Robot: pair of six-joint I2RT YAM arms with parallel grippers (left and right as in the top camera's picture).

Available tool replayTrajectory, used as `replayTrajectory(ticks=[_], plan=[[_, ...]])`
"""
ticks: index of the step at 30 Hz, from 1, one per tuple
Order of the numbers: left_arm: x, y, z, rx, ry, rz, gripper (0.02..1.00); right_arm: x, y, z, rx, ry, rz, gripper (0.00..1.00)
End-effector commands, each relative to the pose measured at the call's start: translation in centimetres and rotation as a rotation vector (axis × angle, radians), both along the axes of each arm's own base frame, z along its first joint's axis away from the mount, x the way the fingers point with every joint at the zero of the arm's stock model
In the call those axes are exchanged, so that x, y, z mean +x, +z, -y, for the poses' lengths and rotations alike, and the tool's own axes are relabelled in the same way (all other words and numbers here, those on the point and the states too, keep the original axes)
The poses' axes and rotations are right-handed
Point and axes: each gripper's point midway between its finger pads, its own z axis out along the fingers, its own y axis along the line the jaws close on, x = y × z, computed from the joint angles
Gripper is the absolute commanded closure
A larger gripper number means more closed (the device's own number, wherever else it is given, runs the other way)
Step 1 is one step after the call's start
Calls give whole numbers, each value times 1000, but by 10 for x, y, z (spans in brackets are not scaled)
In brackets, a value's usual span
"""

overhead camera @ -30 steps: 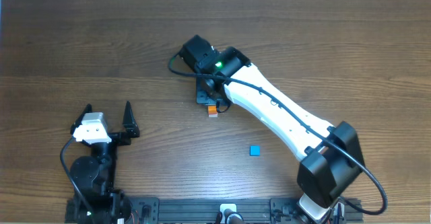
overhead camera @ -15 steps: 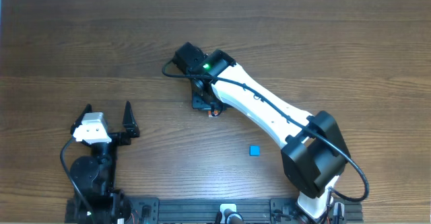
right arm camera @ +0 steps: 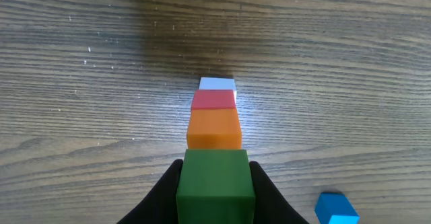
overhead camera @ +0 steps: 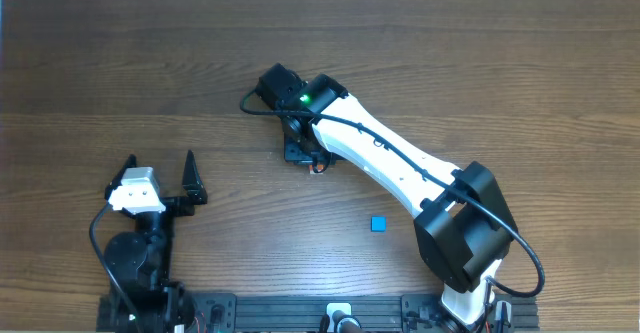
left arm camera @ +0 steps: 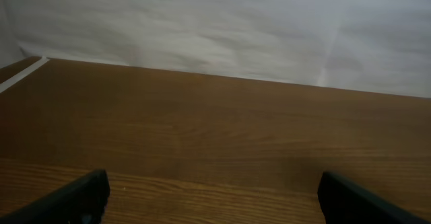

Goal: Stack Cubes

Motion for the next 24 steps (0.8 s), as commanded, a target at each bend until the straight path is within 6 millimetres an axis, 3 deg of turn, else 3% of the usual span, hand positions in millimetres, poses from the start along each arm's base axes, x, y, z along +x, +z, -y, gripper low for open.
replayTrajectory(ticks=[1,15,18,20,24], plan=[[0,-1,1,10,-9,-1,18,6,-6,-3,-13,-10,10,866],[0,-1,1,10,-9,-1,18,8,-10,-3,-15,-11,9,836],[0,-1,1,10,-9,-1,18,8,-10,-3,-15,-11,9,706],[0,-1,1,10,-9,-1,18,8,-10,-3,-15,-11,9,553],[0,-1,1,10,-9,-1,18,8,-10,-3,-15,-12,9,465]])
